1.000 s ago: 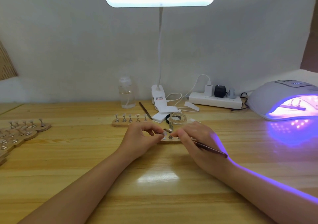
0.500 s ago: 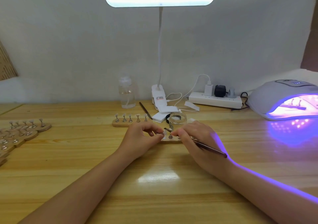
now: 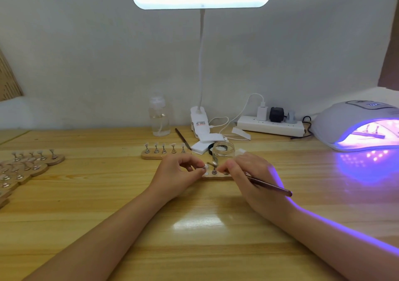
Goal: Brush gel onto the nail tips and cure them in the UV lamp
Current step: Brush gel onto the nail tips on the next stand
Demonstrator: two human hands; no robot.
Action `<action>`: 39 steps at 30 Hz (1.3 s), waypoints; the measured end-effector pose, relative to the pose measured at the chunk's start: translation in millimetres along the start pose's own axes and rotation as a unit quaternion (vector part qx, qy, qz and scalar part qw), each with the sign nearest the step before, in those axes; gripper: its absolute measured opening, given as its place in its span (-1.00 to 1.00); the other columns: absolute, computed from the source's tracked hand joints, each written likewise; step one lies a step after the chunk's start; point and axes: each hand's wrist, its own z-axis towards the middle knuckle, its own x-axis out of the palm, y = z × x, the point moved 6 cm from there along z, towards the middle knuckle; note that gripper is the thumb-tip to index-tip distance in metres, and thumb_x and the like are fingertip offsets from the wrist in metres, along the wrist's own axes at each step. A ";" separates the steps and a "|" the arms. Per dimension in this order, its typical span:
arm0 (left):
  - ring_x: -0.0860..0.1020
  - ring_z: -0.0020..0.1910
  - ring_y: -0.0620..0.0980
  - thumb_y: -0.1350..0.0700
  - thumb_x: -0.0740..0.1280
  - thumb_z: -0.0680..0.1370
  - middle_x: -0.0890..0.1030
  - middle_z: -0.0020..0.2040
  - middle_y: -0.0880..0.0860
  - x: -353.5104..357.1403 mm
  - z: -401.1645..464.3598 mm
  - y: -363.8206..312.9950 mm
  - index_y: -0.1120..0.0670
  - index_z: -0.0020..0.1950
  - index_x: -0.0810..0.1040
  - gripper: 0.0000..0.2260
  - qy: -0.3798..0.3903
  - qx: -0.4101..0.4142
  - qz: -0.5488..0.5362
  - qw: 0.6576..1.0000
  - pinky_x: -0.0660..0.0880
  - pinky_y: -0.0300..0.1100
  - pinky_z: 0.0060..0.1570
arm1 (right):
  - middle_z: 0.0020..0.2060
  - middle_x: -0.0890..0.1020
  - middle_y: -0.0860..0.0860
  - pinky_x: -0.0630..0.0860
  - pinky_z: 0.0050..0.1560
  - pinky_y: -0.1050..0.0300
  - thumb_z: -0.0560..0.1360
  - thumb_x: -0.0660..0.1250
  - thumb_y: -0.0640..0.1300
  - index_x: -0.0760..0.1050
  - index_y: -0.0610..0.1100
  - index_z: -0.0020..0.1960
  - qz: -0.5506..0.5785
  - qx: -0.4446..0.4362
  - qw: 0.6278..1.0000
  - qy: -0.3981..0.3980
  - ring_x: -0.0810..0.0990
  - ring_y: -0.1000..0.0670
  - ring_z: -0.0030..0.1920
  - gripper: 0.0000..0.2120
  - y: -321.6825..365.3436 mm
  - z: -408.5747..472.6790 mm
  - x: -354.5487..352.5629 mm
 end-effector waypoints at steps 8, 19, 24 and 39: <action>0.46 -0.31 -0.30 0.25 0.47 0.36 0.58 -0.33 -0.17 -0.5 -0.1 -2.4 -0.07 -0.31 0.58 -0.78 0.004 0.009 0.013 1.000 0.37 -0.51 -0.22 | -0.30 0.59 0.24 0.44 -0.12 0.22 0.52 0.07 0.08 0.63 -0.03 -0.16 -0.010 0.005 1.000 0.000 0.55 0.19 -0.20 -0.62 -1.9 0.3 0.2; 0.46 -0.33 -0.30 0.26 0.48 0.35 0.57 -0.37 -0.19 -0.2 -0.6 -3.8 -0.09 -0.32 0.58 -0.76 0.008 0.023 0.017 1.000 0.37 -0.51 -0.22 | -0.32 0.59 0.22 0.44 -0.15 0.18 0.52 0.07 0.09 0.63 -0.03 -0.18 0.005 0.008 1.000 0.022 0.53 0.20 -0.22 -0.60 -1.0 0.2 3.9; 0.44 -0.35 -0.28 0.25 0.48 0.35 0.57 -0.40 -0.22 -0.4 0.0 -1.5 -0.11 -0.33 0.57 -0.75 0.003 0.018 0.016 1.000 0.36 -0.51 -0.25 | -0.26 0.62 0.20 0.48 -0.13 0.12 0.54 0.11 0.07 0.64 -0.04 -0.14 -0.001 0.020 1.000 0.007 0.55 0.17 -0.17 -0.64 -3.5 -0.4 1.0; 0.37 -0.47 -0.24 0.22 0.48 0.37 0.52 -0.46 -0.33 0.8 1.1 2.6 -0.12 -0.34 0.55 -0.76 0.010 -0.006 0.020 1.000 0.29 -0.49 -0.42 | -0.34 0.63 0.14 0.43 -0.18 0.21 0.52 0.10 0.09 0.63 -0.02 -0.19 -0.001 0.011 1.000 0.013 0.54 0.17 -0.25 -0.63 -6.2 -0.7 3.1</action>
